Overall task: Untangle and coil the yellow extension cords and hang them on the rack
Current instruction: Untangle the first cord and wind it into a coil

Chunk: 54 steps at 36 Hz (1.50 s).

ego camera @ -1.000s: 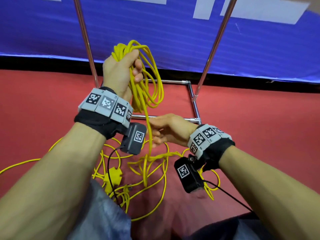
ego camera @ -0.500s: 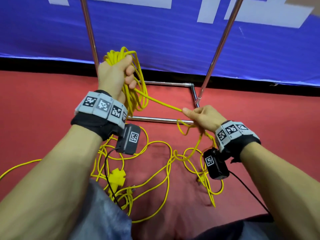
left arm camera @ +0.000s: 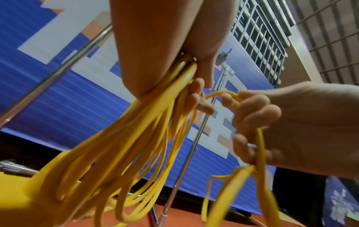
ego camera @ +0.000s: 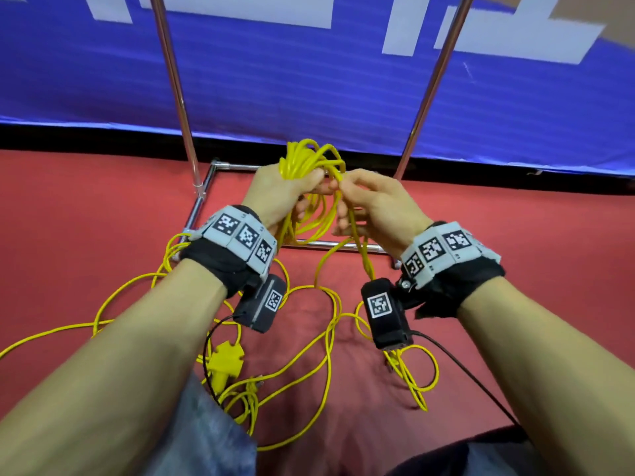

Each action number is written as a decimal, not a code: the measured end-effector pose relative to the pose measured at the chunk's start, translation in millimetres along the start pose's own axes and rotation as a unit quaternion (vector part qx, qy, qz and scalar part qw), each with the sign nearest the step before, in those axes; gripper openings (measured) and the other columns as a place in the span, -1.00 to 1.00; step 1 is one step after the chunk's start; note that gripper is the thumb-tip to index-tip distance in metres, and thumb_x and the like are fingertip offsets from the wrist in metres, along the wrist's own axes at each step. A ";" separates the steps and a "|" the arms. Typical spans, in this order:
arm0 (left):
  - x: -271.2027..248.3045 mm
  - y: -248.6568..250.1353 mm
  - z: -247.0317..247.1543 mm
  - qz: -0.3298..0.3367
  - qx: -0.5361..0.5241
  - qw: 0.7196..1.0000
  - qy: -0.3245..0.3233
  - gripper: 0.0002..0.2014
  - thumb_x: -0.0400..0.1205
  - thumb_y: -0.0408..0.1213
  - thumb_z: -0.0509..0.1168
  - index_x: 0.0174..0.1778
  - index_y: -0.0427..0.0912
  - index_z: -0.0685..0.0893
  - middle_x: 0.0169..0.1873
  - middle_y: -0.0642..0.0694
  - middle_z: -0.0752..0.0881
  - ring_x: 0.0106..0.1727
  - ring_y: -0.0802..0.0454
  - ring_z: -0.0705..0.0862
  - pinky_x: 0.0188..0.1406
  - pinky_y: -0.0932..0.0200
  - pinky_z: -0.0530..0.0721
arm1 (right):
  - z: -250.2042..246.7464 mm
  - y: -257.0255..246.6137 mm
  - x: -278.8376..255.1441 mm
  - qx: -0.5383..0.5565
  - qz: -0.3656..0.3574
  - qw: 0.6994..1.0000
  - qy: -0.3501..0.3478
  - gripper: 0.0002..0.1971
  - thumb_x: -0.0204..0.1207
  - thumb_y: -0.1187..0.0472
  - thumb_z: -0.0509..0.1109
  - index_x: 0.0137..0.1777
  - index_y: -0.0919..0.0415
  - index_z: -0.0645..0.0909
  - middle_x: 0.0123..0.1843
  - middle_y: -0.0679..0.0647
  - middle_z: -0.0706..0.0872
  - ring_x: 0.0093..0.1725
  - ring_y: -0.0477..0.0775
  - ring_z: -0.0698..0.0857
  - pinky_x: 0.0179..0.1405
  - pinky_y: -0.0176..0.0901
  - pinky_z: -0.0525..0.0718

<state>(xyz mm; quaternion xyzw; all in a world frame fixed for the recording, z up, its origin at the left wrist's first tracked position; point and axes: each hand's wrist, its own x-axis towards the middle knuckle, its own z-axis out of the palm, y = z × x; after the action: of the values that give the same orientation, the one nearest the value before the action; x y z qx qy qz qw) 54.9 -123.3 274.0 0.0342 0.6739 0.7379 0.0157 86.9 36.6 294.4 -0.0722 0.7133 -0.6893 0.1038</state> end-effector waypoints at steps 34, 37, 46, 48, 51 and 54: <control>0.9 -3.9 13.6 -0.042 -0.090 0.985 0.141 -0.81 0.41 -0.39 0.57 -0.39 -0.23 0.66 -0.60 -0.16 0.47 -0.69 0.04 0.34 -0.67 0.27 0.33 | 16.2 23.3 1.2 -0.196 -0.043 0.977 0.066 -0.57 0.73 -0.02 0.13 -0.32 0.15 0.57 -0.61 0.07 0.48 -0.64 -0.02 0.37 -0.59 -0.23 0.35; 1.6 -3.2 15.9 -0.053 -0.108 0.984 0.134 -0.84 0.43 -0.40 0.55 -0.35 -0.25 0.68 -0.53 -0.20 0.50 -0.69 0.05 0.37 -0.67 0.25 0.33 | 15.9 24.9 1.6 -0.227 -0.065 0.965 0.118 -0.57 0.71 0.00 0.15 -0.38 0.10 0.56 -0.61 0.04 0.50 -0.66 -0.09 0.41 -0.53 -0.23 0.37; -3.2 -7.3 24.0 -0.102 -0.075 0.990 0.058 -0.70 0.42 -0.17 0.59 -0.57 -0.15 0.69 -0.47 -0.26 0.58 -0.61 0.01 0.41 -0.65 0.26 0.35 | 13.3 21.9 8.0 -0.261 -0.052 0.956 0.127 -0.59 0.64 0.03 0.20 -0.46 0.10 0.54 -0.67 -0.03 0.52 -0.69 -0.17 0.42 -0.51 -0.20 0.33; -3.6 -6.1 21.9 -0.123 -0.079 0.988 0.054 -0.75 0.45 -0.29 0.56 -0.52 -0.19 0.70 -0.54 -0.23 0.54 -0.63 0.03 0.40 -0.67 0.25 0.33 | 15.2 19.6 4.8 -0.245 -0.040 0.964 0.091 -0.63 0.62 0.11 0.21 -0.44 0.11 0.56 -0.68 -0.03 0.52 -0.70 -0.14 0.41 -0.53 -0.23 0.37; -3.7 -2.0 17.3 -0.144 -0.094 0.982 0.079 -0.91 0.43 -0.43 0.51 -0.36 -0.31 0.74 -0.47 -0.28 0.61 -0.62 0.04 0.42 -0.67 0.26 0.36 | 15.1 13.3 -1.1 -0.178 0.000 0.984 0.023 -0.62 0.70 0.10 0.20 -0.35 0.22 0.55 -0.67 -0.01 0.52 -0.70 -0.01 0.39 -0.64 -0.26 0.36; 0.7 4.8 9.9 -0.137 -0.162 0.973 0.087 -0.88 0.52 -0.51 0.39 -0.34 -0.31 0.70 -0.38 -0.27 0.70 -0.63 0.11 0.43 -0.71 0.31 0.35 | 8.9 13.9 -7.2 -0.127 0.072 0.989 -0.039 -0.61 0.72 0.13 0.15 -0.30 0.30 0.56 -0.58 0.15 0.56 -0.61 0.10 0.47 -0.55 -0.20 0.48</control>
<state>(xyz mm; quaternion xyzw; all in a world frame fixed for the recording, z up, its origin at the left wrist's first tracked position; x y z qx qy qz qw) 55.0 -113.9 279.7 -0.1254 0.5424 0.8282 0.0635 96.7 30.3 280.7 -0.0601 0.7936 -0.5809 0.1707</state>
